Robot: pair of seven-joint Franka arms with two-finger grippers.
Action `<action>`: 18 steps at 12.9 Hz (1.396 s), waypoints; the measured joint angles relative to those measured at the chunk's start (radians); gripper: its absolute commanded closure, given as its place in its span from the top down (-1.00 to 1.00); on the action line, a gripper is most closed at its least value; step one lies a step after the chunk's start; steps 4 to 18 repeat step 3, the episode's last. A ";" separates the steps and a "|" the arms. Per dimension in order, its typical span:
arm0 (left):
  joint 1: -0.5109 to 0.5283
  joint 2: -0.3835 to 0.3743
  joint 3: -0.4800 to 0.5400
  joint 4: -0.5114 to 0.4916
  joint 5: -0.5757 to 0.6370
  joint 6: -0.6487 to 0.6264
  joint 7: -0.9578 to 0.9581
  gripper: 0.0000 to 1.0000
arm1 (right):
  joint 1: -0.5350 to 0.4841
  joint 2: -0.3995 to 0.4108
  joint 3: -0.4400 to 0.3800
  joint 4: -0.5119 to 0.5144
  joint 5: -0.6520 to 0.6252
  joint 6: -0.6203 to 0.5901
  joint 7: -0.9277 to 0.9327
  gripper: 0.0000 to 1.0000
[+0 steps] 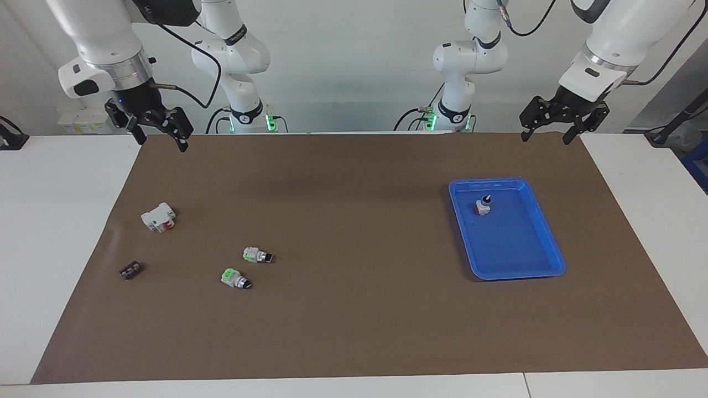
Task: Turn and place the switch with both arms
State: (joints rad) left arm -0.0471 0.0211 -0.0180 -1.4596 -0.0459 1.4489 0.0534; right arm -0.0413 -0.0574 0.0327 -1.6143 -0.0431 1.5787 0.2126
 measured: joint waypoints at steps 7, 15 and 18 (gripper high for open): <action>-0.018 0.000 0.016 0.000 -0.001 -0.005 0.000 1.00 | 0.000 0.000 0.000 0.000 0.000 0.000 0.000 1.00; -0.018 0.000 0.016 0.000 -0.001 -0.005 0.000 1.00 | 0.000 0.000 0.000 0.000 0.000 0.000 0.000 1.00; -0.018 0.000 0.016 0.000 -0.001 -0.005 0.000 1.00 | 0.000 0.000 0.000 0.000 0.000 0.000 0.000 1.00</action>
